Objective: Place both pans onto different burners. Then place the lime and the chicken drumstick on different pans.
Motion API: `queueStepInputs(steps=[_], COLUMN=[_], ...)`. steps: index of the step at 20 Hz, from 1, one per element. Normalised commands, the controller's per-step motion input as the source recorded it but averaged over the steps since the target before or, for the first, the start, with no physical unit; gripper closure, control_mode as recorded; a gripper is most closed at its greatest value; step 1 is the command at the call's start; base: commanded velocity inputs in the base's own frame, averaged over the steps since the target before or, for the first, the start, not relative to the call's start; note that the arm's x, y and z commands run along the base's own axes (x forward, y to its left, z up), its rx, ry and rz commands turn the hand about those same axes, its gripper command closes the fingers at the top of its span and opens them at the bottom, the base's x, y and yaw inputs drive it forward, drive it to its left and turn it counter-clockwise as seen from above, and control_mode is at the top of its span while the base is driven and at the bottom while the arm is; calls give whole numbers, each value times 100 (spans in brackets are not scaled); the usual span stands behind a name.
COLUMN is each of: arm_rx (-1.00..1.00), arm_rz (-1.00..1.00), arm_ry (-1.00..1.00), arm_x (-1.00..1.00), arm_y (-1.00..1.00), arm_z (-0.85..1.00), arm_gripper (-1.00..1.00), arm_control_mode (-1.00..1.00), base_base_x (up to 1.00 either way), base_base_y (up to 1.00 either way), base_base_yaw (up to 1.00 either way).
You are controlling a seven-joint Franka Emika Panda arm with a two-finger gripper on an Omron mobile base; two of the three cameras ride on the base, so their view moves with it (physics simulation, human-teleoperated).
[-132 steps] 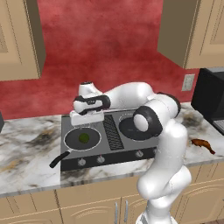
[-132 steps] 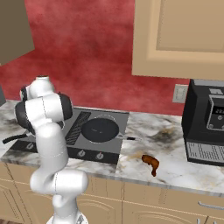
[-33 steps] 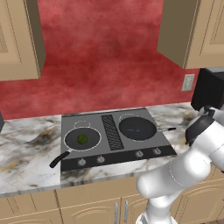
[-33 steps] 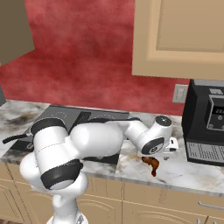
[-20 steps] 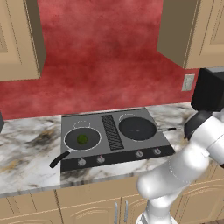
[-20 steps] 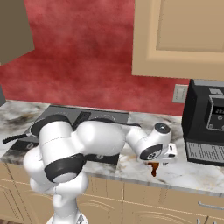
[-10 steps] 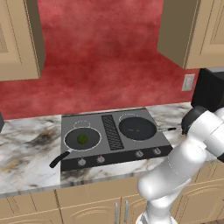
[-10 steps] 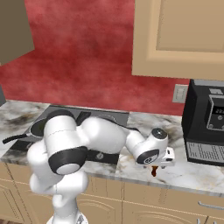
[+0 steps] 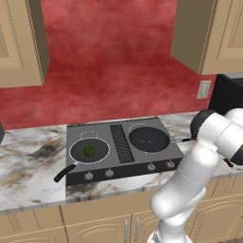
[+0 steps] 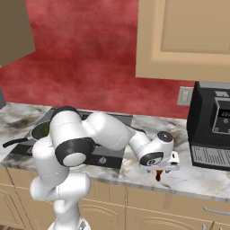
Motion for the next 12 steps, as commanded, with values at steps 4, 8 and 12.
queueStepInputs(steps=[4, 8, 12], arm_rx=[0, 0, 0], arm_rz=[0, 0, 0], arm_ry=[0, -3, -7], arm_x=[20, 18, 19], arm_y=[-3, 0, 0], arm_z=[-8, -22, -30], arm_gripper=[-100, -100, -100], arm_control_mode=[-100, -100, -100], base_base_x=[0, 0, 0], base_base_y=[0, 0, 0], base_base_yaw=[0, 0, 0])
